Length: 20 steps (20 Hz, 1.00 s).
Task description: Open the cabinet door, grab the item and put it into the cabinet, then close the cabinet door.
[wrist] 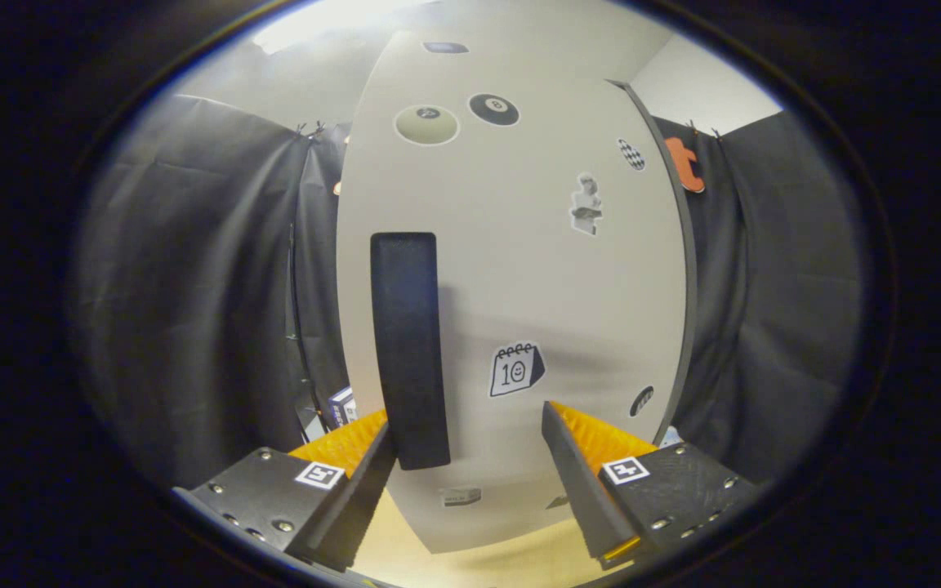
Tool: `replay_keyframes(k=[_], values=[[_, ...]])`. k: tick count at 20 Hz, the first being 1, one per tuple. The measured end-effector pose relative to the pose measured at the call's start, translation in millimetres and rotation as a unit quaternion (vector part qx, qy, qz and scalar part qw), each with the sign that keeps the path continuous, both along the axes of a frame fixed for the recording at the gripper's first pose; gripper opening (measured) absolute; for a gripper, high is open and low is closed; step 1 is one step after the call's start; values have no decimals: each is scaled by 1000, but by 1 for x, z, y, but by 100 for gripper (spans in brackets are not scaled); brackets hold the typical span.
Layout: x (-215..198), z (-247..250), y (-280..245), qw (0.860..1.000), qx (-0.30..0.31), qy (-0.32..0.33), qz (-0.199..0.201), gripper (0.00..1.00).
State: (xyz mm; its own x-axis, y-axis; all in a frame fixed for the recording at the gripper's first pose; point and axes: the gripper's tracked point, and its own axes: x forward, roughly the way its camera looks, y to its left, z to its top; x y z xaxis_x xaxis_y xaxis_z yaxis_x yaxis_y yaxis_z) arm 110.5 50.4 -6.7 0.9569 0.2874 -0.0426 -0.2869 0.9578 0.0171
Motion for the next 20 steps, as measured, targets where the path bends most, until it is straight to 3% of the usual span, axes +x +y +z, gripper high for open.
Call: replay_keyframes(k=[15, 20], values=[[77, -2, 57, 999, -5, 2, 34, 99], [103, -4, 65, 1000, -5, -7, 16, 99]])
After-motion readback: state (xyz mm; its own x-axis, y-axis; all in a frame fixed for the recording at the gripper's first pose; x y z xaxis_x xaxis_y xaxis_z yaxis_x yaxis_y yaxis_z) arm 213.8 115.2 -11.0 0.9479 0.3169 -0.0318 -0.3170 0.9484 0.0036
